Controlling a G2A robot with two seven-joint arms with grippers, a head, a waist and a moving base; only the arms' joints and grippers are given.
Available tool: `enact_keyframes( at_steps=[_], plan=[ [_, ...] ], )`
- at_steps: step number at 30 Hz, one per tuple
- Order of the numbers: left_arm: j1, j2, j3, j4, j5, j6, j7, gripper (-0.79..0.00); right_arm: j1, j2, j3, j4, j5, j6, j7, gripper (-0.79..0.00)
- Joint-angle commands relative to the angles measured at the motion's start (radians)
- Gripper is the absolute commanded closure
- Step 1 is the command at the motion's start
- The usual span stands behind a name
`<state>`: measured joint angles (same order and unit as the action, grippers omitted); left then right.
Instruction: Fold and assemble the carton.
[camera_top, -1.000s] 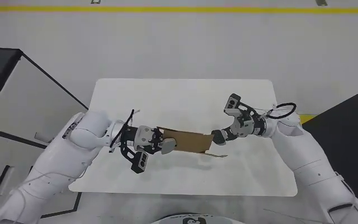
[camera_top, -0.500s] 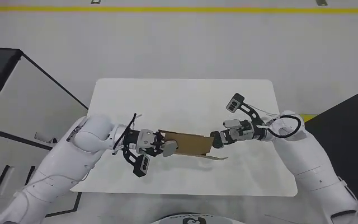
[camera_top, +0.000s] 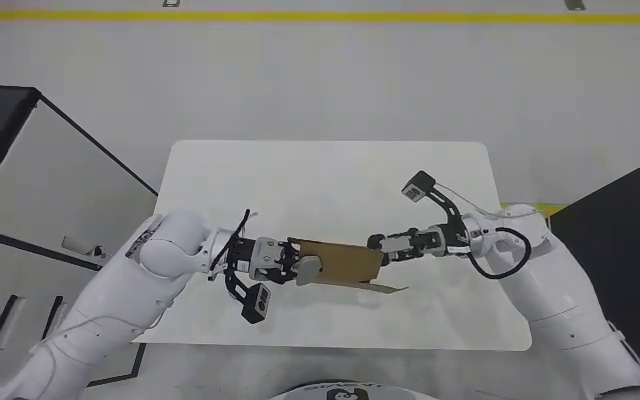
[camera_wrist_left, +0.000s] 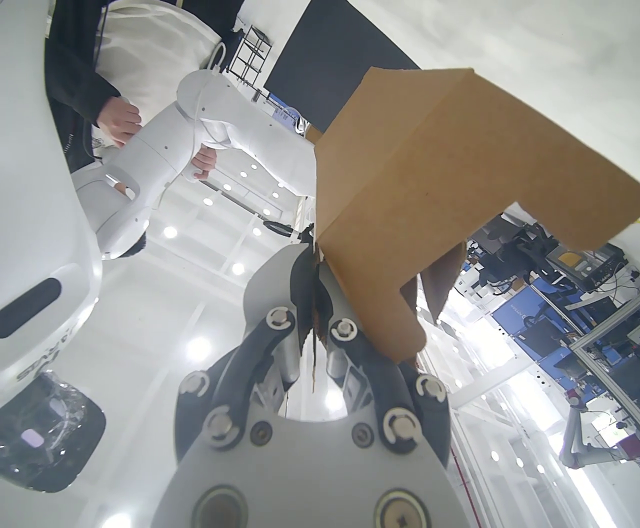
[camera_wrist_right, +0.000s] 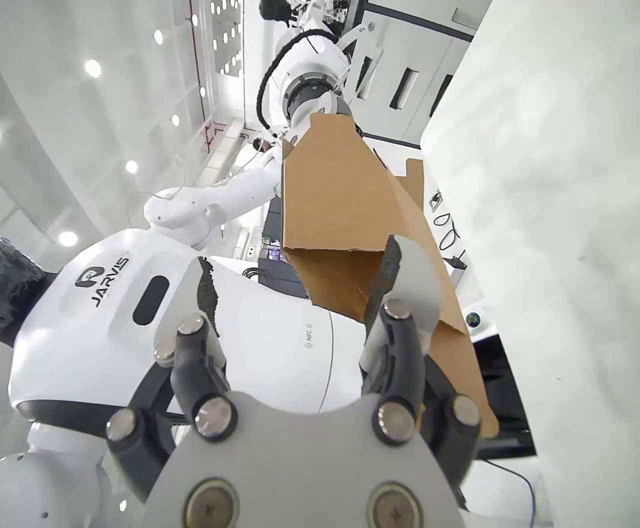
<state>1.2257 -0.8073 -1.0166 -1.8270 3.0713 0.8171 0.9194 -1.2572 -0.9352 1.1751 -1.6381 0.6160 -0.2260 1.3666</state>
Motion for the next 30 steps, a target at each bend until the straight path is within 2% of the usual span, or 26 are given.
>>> enact_keyframes(
  at_steps=[1, 8, 15, 22, 26, 30],
  plan=[
    [0.002, 0.0, -0.003, 0.0, 0.001, -0.006, -0.001, 0.0, -0.005, 0.0, -0.001, -0.006, -0.01, -0.002, -0.007, -0.502],
    [0.01, 0.002, -0.014, 0.0, -0.002, -0.007, -0.003, 0.0, -0.012, 0.0, 0.001, -0.011, -0.016, 0.003, -0.018, -0.508],
    [0.013, 0.003, -0.017, 0.0, -0.015, -0.011, 0.005, 0.0, -0.025, 0.003, 0.007, -0.032, -0.079, -0.01, -0.048, -0.419],
    [0.019, 0.004, -0.035, -0.006, 0.001, 0.006, -0.02, 0.0, -0.037, 0.002, 0.014, -0.018, -0.027, 0.02, -0.059, -0.582],
    [0.025, 0.006, -0.06, -0.012, 0.001, 0.022, -0.033, 0.0, -0.054, 0.002, 0.041, 0.003, 0.068, 0.014, -0.048, -0.77],
    [0.032, 0.009, -0.095, -0.024, 0.001, 0.037, -0.046, 0.0, -0.077, 0.003, 0.087, 0.04, 0.227, 0.02, -0.011, -0.785]
  ],
)
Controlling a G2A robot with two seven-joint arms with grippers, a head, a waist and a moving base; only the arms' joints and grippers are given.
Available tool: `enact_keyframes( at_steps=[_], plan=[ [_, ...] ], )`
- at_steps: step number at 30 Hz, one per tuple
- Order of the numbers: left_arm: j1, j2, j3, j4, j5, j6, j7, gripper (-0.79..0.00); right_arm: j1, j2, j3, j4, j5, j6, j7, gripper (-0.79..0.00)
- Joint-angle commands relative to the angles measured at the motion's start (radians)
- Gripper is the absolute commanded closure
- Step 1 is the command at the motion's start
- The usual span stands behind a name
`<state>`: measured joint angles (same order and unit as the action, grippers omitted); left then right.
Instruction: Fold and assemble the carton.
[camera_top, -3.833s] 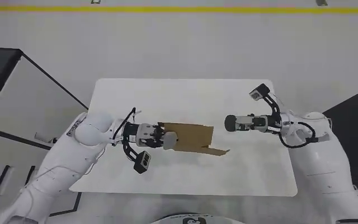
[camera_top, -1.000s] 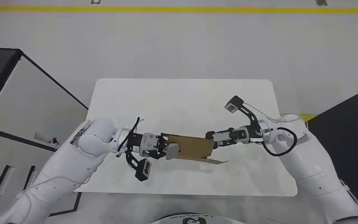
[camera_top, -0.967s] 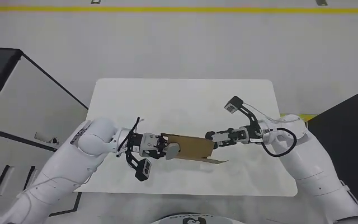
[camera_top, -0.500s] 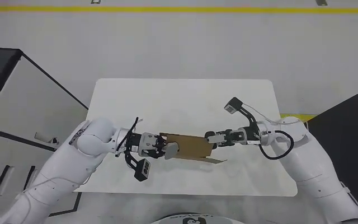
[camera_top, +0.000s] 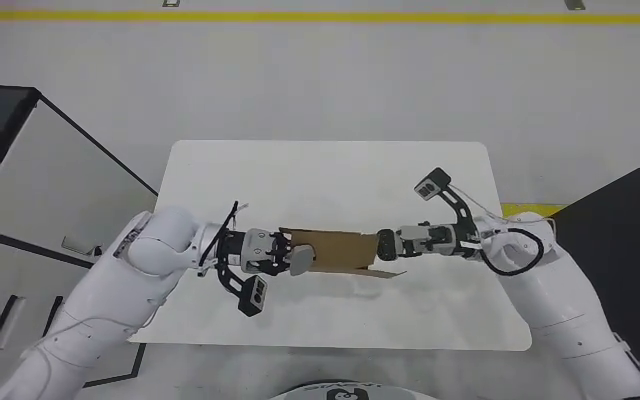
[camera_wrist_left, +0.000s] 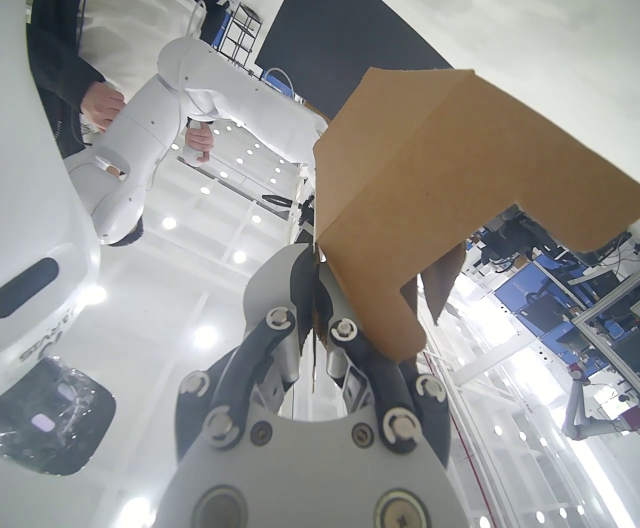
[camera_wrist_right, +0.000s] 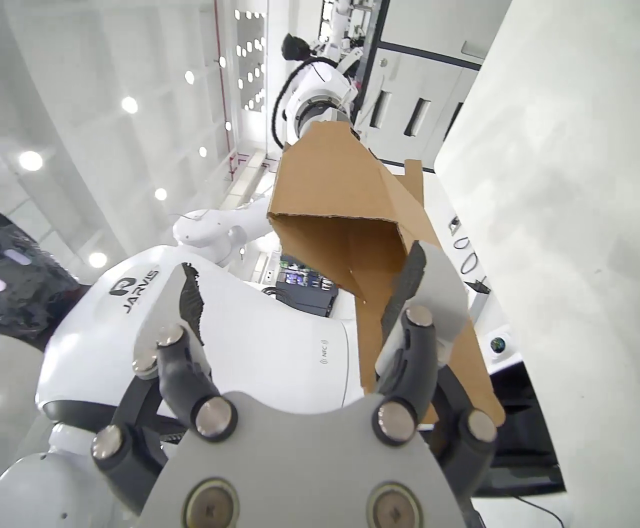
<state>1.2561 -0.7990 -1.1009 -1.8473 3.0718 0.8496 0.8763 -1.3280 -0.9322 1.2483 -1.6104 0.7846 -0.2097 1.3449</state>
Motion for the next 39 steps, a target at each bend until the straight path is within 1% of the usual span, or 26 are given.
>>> enact_keyframes(
  at_steps=[1, 4, 8, 12, 15, 24, 26, 30, 35, 37, 39],
  plan=[
    [0.004, 0.001, -0.021, -0.009, 0.0, 0.009, -0.007, 0.0, -0.014, 0.0, 0.028, 0.027, 0.119, 0.012, 0.023, -0.785],
    [0.008, 0.003, -0.051, -0.032, 0.0, 0.021, -0.013, 0.0, -0.028, -0.001, 0.073, 0.082, 0.256, 0.036, 0.05, -0.785],
    [0.013, 0.003, -0.085, -0.071, 0.0, 0.005, -0.033, 0.0, -0.038, -0.001, 0.114, 0.153, 0.351, 0.097, 0.034, -0.785],
    [0.006, 0.004, -0.107, -0.115, -0.003, -0.032, -0.044, 0.0, -0.053, -0.002, 0.13, 0.184, 0.353, 0.128, -0.004, -0.785],
    [0.002, 0.003, -0.112, -0.135, -0.042, -0.064, -0.048, 0.0, -0.066, -0.005, 0.124, 0.183, 0.367, 0.15, -0.009, -0.785],
    [0.003, 0.003, -0.112, -0.134, -0.044, -0.068, -0.053, 0.0, -0.066, -0.005, 0.124, 0.183, 0.367, 0.15, -0.009, -0.785],
    [0.01, 0.0, -0.108, -0.134, -0.079, -0.102, -0.087, 0.0, -0.066, -0.005, 0.124, 0.183, 0.367, 0.15, -0.009, -0.785],
    [-0.02, -0.004, -0.114, -0.119, -0.175, -0.191, -0.101, 0.0, -0.066, -0.005, 0.124, 0.183, 0.367, 0.15, -0.009, -0.785],
    [-0.046, -0.005, -0.126, -0.108, -0.374, -0.306, -0.064, 0.0, -0.066, -0.005, 0.124, 0.183, 0.367, 0.15, -0.009, -0.785],
    [-0.038, -0.005, -0.135, -0.1, -0.456, -0.363, -0.067, 0.0, -0.066, -0.005, 0.124, 0.183, 0.367, 0.15, -0.009, -0.785],
    [-0.03, -0.005, -0.144, -0.104, -0.499, -0.386, -0.053, 0.0, -0.066, -0.005, 0.124, 0.183, 0.367, 0.15, -0.009, -0.785]
  ],
)
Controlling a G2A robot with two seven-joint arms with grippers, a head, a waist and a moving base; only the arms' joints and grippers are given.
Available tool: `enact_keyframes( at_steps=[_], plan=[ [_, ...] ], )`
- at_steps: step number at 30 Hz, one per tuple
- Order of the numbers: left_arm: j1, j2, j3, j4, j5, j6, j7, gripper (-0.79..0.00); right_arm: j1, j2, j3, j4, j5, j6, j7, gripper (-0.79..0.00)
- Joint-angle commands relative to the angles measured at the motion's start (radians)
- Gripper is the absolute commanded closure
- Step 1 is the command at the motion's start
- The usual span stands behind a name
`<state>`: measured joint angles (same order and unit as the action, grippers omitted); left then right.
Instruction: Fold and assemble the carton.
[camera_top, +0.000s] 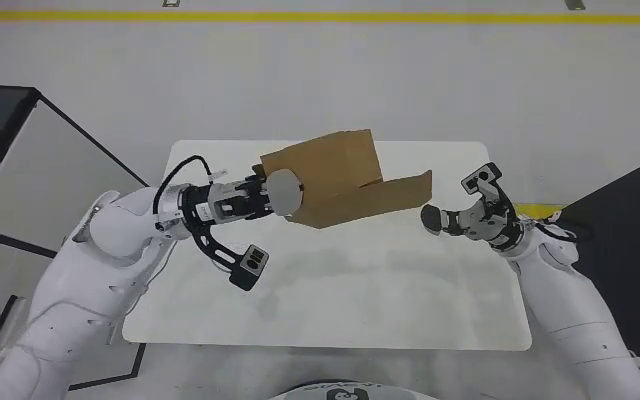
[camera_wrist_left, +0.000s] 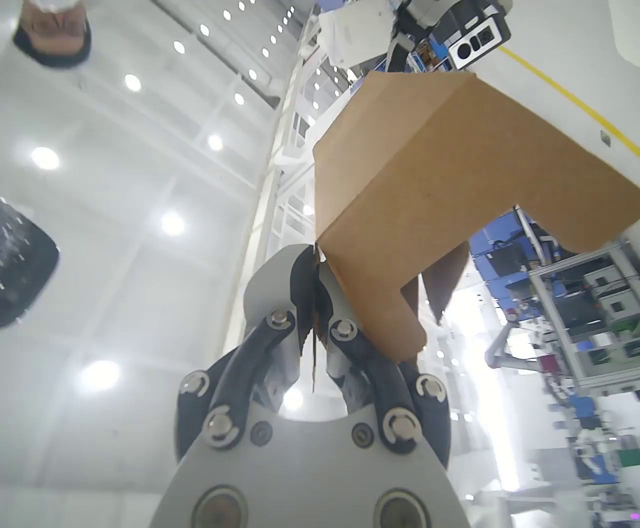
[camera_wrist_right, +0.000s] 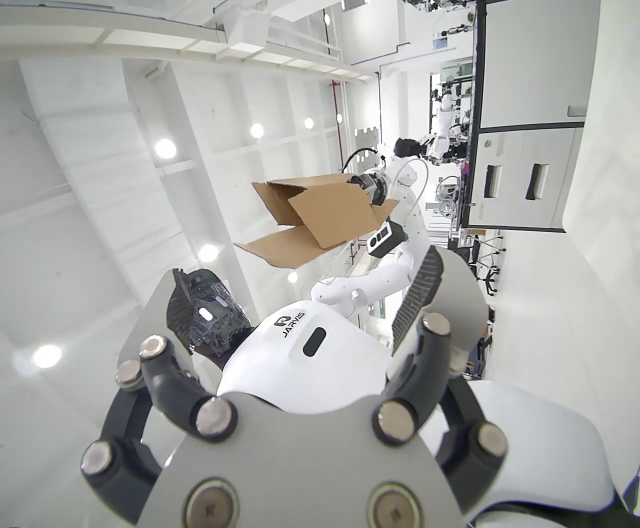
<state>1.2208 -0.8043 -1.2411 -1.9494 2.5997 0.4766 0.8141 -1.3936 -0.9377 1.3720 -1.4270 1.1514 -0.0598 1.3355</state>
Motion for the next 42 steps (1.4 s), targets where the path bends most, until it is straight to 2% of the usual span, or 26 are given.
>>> enact_keyframes(
  at_steps=[1, 9, 16, 29, 32, 36, 42],
  plan=[
    [0.007, 0.001, -0.008, -0.001, -0.029, -0.024, 0.021, 0.0, 0.0, 0.0, 0.0, 0.0, 0.0, 0.0, 0.0, -0.785],
    [0.009, 0.0, -0.012, -0.002, -0.031, -0.029, 0.011, 0.0, 0.0, 0.0, 0.0, 0.0, 0.0, 0.0, 0.0, -0.785],
    [0.054, -0.008, -0.001, 0.0, -0.325, -0.214, 0.023, 0.0, 0.0, 0.0, 0.0, 0.0, 0.0, 0.0, 0.0, -0.785],
    [0.104, -0.023, -0.022, -0.001, -0.606, -0.393, -0.001, 0.0, 0.0, 0.0, 0.0, 0.0, 0.0, 0.0, 0.0, -0.785],
    [0.103, -0.022, -0.033, 0.003, -0.52, -0.386, -0.011, 0.0, 0.0, 0.0, 0.0, 0.0, 0.0, 0.0, 0.0, -0.785],
    [0.096, -0.015, -0.057, -0.011, -0.212, -0.327, -0.038, 0.0, 0.0, 0.0, 0.0, 0.0, 0.0, 0.0, 0.0, -0.785],
    [0.101, -0.014, -0.068, -0.025, 0.119, -0.111, -0.038, 0.0, 0.0, 0.0, 0.0, 0.0, 0.0, 0.0, 0.0, -0.785]
  ],
)
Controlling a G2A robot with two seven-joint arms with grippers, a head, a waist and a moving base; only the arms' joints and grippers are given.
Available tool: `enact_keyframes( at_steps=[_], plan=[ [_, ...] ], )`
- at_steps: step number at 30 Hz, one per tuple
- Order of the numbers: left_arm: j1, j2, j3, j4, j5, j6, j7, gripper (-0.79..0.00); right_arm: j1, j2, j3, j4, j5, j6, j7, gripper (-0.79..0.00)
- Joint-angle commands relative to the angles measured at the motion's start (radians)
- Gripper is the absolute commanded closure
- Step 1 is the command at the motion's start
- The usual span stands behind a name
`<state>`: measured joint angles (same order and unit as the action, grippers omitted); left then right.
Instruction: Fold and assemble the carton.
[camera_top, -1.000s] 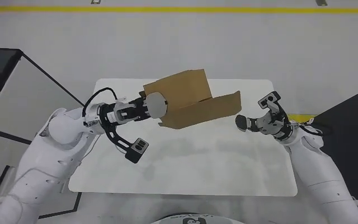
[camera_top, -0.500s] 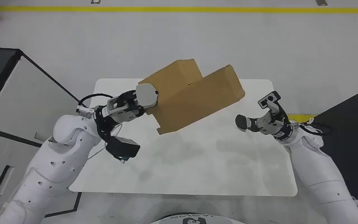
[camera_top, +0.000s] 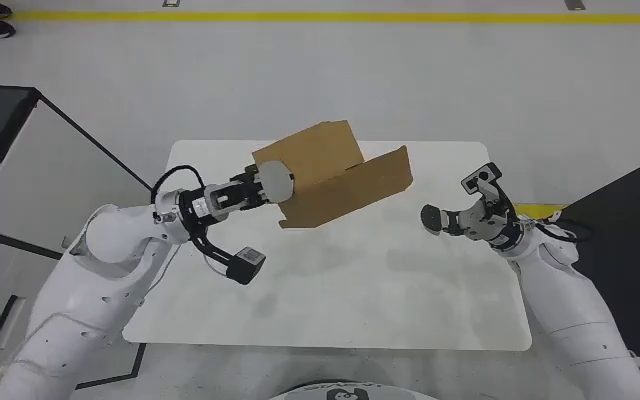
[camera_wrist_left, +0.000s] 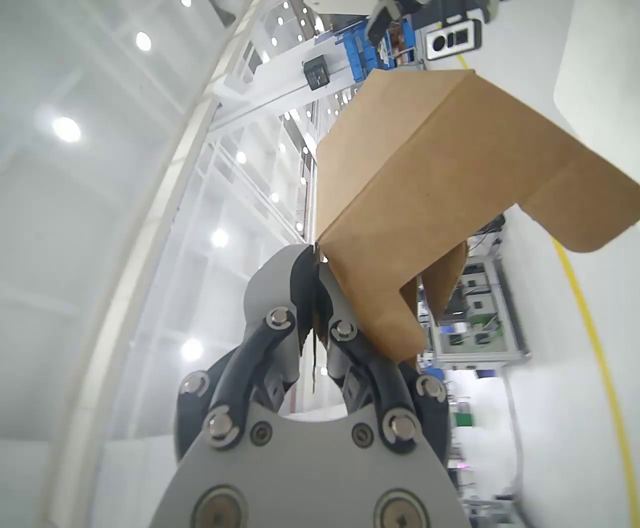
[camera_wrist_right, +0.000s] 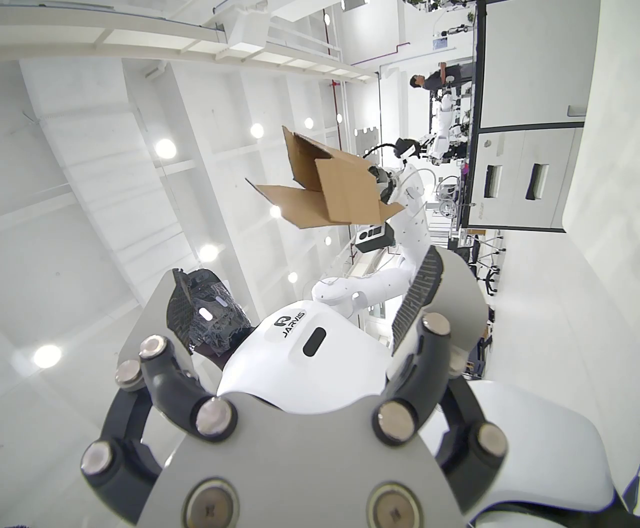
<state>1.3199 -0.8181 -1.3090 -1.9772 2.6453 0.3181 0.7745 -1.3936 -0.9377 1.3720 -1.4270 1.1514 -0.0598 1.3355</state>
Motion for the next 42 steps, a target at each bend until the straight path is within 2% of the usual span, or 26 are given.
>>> enact_keyframes(
  at_steps=[1, 4, 12, 13, 15, 20, 23, 25, 28, 30, 39, 42],
  plan=[
    [0.003, -0.002, 0.001, 0.0, 0.095, 0.087, -0.009, 0.0, 0.0, 0.0, 0.0, 0.0, 0.0, 0.0, 0.0, -0.785],
    [0.01, -0.008, 0.009, 0.002, 0.132, 0.166, -0.032, 0.0, 0.0, 0.0, 0.0, 0.0, 0.0, 0.0, 0.0, -0.785],
    [0.01, -0.008, 0.01, 0.001, 0.134, 0.169, -0.034, 0.0, 0.0, 0.0, 0.001, -0.002, -0.001, -0.001, -0.007, -0.785],
    [0.006, -0.007, 0.007, -0.006, 0.174, 0.172, -0.019, 0.0, -0.003, -0.001, 0.0, -0.014, -0.002, 0.003, -0.021, -0.785],
    [0.013, -0.011, 0.014, -0.01, 0.163, 0.217, -0.026, 0.0, -0.004, -0.003, 0.006, -0.03, 0.008, 0.009, -0.014, -0.785],
    [-0.017, -0.005, -0.002, 0.009, 0.426, 0.344, 0.083, 0.0, 0.003, -0.005, 0.016, -0.034, 0.052, 0.087, 0.019, -0.785],
    [-0.033, -0.004, 0.0, 0.019, 0.426, 0.403, 0.126, 0.0, 0.015, -0.004, 0.019, -0.027, 0.05, 0.141, 0.023, -0.785],
    [-0.055, -0.001, -0.007, 0.024, 0.426, 0.435, 0.197, 0.0, 0.025, -0.004, 0.02, -0.022, 0.038, 0.172, 0.024, -0.785],
    [-0.068, -0.005, -0.006, 0.029, 0.426, 0.492, 0.226, 0.0, 0.036, -0.004, 0.015, -0.018, 0.018, 0.216, 0.019, -0.785],
    [-0.075, -0.006, -0.004, 0.028, 0.426, 0.503, 0.224, 0.0, 0.043, -0.004, 0.007, -0.014, 0.017, 0.256, 0.011, -0.785],
    [-0.074, -0.007, -0.006, 0.027, 0.426, 0.498, 0.208, 0.0, 0.043, -0.004, 0.007, -0.014, 0.017, 0.256, 0.011, -0.785],
    [-0.092, -0.002, -0.014, 0.004, 0.426, 0.509, 0.219, 0.0, 0.038, -0.011, -0.018, -0.034, 0.069, 0.334, -0.025, -0.785]
  ],
)
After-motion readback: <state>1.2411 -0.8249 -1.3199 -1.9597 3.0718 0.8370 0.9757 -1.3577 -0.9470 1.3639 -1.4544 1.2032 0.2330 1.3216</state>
